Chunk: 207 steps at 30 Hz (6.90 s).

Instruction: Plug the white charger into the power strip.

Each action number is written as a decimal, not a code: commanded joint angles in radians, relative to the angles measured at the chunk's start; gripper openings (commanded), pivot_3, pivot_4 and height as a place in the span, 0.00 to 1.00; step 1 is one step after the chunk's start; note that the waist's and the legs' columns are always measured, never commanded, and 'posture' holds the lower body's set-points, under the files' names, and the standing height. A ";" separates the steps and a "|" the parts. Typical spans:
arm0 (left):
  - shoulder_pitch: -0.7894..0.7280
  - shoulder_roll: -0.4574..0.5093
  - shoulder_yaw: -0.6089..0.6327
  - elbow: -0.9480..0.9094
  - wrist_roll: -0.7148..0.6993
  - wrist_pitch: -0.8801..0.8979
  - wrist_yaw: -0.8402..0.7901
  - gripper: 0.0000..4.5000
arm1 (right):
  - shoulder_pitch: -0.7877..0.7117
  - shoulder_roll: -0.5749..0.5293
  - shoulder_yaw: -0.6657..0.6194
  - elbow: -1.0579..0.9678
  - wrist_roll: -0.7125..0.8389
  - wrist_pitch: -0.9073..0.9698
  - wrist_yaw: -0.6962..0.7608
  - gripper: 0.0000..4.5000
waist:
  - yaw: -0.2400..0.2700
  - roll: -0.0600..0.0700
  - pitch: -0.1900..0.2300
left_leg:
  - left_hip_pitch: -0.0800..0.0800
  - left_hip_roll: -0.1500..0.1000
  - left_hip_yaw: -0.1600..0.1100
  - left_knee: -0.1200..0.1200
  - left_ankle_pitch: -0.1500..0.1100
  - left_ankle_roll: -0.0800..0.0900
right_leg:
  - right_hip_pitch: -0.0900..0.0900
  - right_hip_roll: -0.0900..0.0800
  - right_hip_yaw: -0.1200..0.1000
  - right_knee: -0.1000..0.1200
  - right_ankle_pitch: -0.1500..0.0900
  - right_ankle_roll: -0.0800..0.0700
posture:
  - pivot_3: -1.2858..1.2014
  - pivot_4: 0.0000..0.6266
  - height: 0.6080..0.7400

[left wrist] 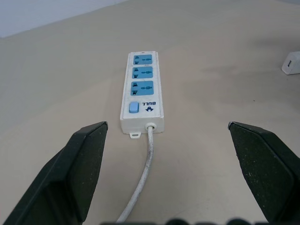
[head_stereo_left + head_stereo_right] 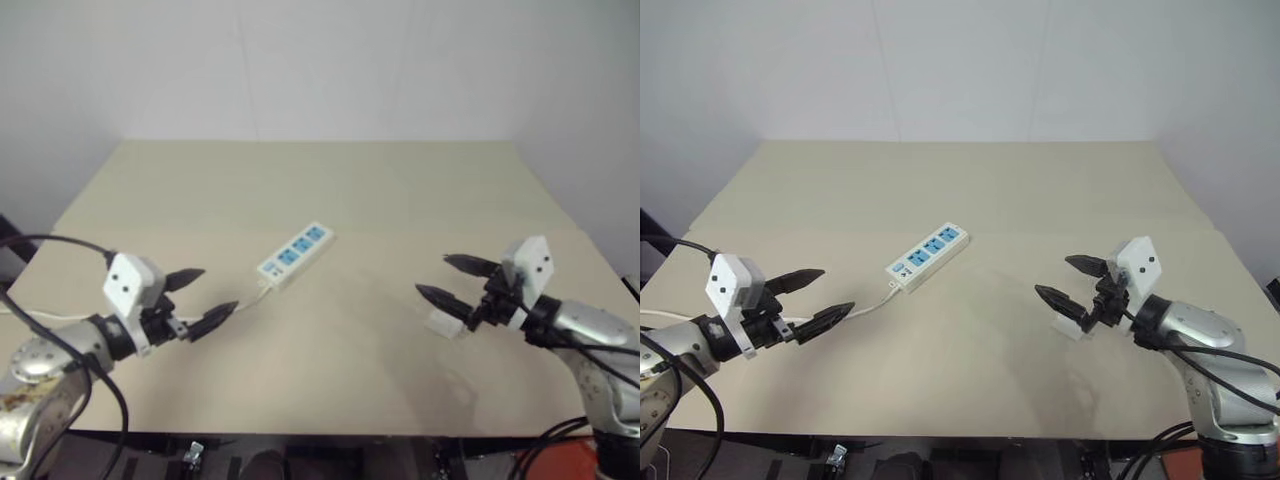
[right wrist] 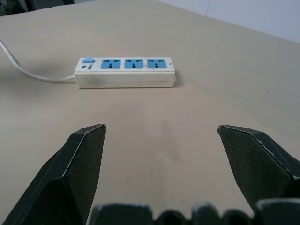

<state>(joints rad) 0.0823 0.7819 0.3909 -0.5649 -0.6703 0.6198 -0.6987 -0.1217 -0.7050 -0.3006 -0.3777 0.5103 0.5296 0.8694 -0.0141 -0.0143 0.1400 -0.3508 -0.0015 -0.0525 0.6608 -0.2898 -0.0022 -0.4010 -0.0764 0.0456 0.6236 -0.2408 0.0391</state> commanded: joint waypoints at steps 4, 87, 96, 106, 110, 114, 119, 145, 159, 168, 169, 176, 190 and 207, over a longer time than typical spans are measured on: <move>-0.014 -0.006 0.014 -0.031 -0.029 0.011 0.015 1.00 | -0.020 -0.028 -0.018 0.027 -0.013 -0.044 -0.017 0.99 | 0.000 0.000 0.000 | 0.001 0.000 0.000 0.000 0.000 0.000 | 0.001 0.000 0.000 0.000 0.000 0.000 | 0.52 0.24 1.00; -0.503 -0.257 -0.552 0.665 0.363 -0.435 -0.590 0.74 | -0.064 -0.043 -0.012 -0.135 0.132 0.031 -0.195 1.00 | 0.002 0.000 -0.001 | 0.002 -0.001 -0.002 0.000 0.000 0.001 | 0.008 0.000 -0.002 -0.008 0.001 0.002 | 0.52 0.24 1.00; -0.471 -0.214 -0.670 0.767 0.534 -0.652 -0.599 0.74 | -0.085 -0.057 0.008 -0.120 0.135 0.035 -0.166 1.00 | 0.005 -0.001 0.000 | 0.003 0.000 -0.002 0.000 0.000 0.001 | 0.010 0.000 -0.003 -0.009 0.001 0.002 | 0.52 0.24 1.00; -0.455 -0.255 -0.672 0.806 0.527 -0.651 -0.569 0.74 | -0.324 -0.258 0.158 -0.073 0.175 0.629 -0.284 1.00 | 0.007 0.000 -0.001 | 0.005 -0.001 -0.002 0.001 0.000 0.001 | 0.012 -0.001 -0.002 -0.009 0.001 0.002 | 0.52 0.24 1.00; -0.464 -0.258 -0.681 0.828 0.539 -0.642 -0.575 0.74 | -0.571 -0.328 0.325 -0.002 0.201 0.901 -0.230 1.00 | 0.010 0.001 -0.001 | 0.005 0.000 -0.002 0.001 0.001 0.002 | 0.012 -0.001 -0.004 -0.010 0.002 0.001 | 0.52 0.24 1.00; -0.474 -0.269 -0.688 0.844 0.544 -0.640 -0.576 0.74 | -0.801 -0.388 0.595 0.075 0.191 1.034 -0.118 1.00 | 0.013 0.003 -0.001 | 0.004 -0.001 -0.003 0.001 0.001 0.002 | 0.011 -0.001 -0.004 -0.011 0.002 0.001 | 0.52 0.24 1.00; -0.468 -0.279 -0.687 0.829 0.532 -0.625 -0.581 0.74 | -0.935 -0.413 0.900 0.173 0.098 1.000 -0.007 1.00 | 0.020 0.004 -0.001 | 0.003 -0.001 -0.002 0.001 0.001 0.002 | 0.011 -0.002 -0.005 -0.012 0.002 0.002 | 0.52 0.24 1.00; -0.451 -0.267 -0.668 0.789 0.532 -0.596 -0.566 0.74 | -0.899 -0.247 1.184 0.373 -0.239 0.815 0.126 0.73 | 0.019 0.005 -0.002 | -0.002 -0.001 -0.002 0.002 0.001 0.002 | 0.005 -0.001 -0.004 -0.009 0.002 0.002 | 0.52 0.24 1.00; -0.439 -0.256 -0.656 0.776 0.530 -0.588 -0.561 0.74 | -0.821 -0.175 0.852 0.325 -0.248 0.669 0.041 0.25 | 0.006 0.004 -0.003 | -0.001 -0.001 -0.003 0.002 0.001 0.002 | 0.006 -0.001 -0.005 -0.009 0.002 0.002 | 0.52 0.24 1.00; -0.437 -0.249 -0.653 0.773 0.523 -0.579 -0.572 0.74 | -0.584 0.136 0.292 0.212 -0.120 0.308 -0.178 0.25 | 0.006 0.003 -0.004 | -0.001 -0.001 -0.004 0.002 0.001 0.002 | 0.007 -0.001 -0.005 -0.009 0.003 0.003 | 0.52 0.24 1.00; -0.440 -0.248 -0.648 0.773 0.520 -0.573 -0.570 0.74 | -0.548 0.179 0.261 0.201 -0.098 0.221 -0.166 0.25 | 0.005 0.003 -0.004 | -0.001 -0.001 -0.004 0.002 0.001 0.002 | 0.007 -0.001 -0.004 -0.009 0.003 0.003 | 0.52 0.24 1.00; -0.442 -0.234 -0.628 0.775 0.510 -0.567 -0.570 0.74 | -0.356 0.312 0.241 0.150 0.038 0.032 -0.014 0.25 | 0.000 0.003 -0.003 | -0.001 -0.001 -0.003 0.002 0.001 0.002 | 0.007 -0.001 -0.004 -0.008 0.003 0.002 | 0.52 0.24 1.00; -0.515 -0.216 -0.672 0.880 0.527 -0.650 -0.639 0.74 | -0.265 0.395 0.405 0.262 -0.011 -0.246 0.191 0.25 | -0.007 0.003 -0.003 | 0.004 0.000 -0.003 0.002 0.001 0.002 | 0.008 0.001 -0.003 -0.006 0.003 0.002 | 0.52 0.24 1.00; -0.505 -0.247 -0.683 0.902 0.529 -0.685 -0.617 0.74 | -0.283 0.484 0.498 0.444 -0.113 -0.385 0.201 0.25 | -0.002 0.003 -0.003 | 0.007 -0.001 -0.003 0.002 0.001 0.002 | 0.010 0.001 -0.003 0.000 0.003 0.002 | 0.52 0.24 1.00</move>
<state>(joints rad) -0.4419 0.5388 -0.2636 0.3248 -0.1823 -0.0662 -1.3219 -0.3856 -0.2318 0.1951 0.0751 0.3965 0.1761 1.0681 -0.0163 -0.0111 0.1367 -0.3438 -0.0022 -0.0554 0.6629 -0.2888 0.0002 -0.3906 -0.0759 0.0426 0.6239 -0.2382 0.0411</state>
